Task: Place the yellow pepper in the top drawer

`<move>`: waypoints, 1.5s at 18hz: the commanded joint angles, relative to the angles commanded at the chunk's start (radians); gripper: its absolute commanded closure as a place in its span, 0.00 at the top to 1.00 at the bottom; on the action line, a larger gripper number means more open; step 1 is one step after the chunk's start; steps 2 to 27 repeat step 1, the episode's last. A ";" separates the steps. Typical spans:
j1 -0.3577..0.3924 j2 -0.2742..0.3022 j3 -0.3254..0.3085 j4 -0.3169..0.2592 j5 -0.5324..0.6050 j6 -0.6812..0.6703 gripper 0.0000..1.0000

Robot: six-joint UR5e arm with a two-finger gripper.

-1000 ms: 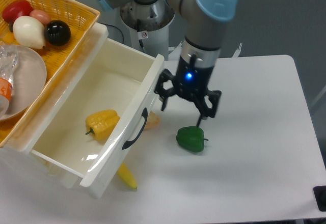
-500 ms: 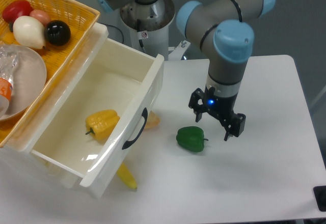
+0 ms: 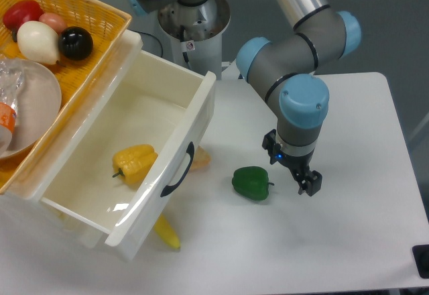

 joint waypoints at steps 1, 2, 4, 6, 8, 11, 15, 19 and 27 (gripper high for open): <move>0.000 -0.002 0.000 0.000 0.000 0.000 1.00; 0.000 -0.002 0.000 0.000 0.000 0.000 1.00; 0.000 -0.002 0.000 0.000 0.000 0.000 1.00; 0.000 -0.002 0.000 0.000 0.000 0.000 1.00; 0.000 -0.002 0.000 0.000 0.000 0.000 1.00; 0.000 -0.002 0.000 0.000 0.000 0.000 1.00; 0.000 -0.002 0.000 0.000 0.000 0.000 1.00; 0.000 -0.002 0.000 0.000 0.000 0.000 1.00; 0.000 -0.002 0.000 0.000 0.000 0.000 1.00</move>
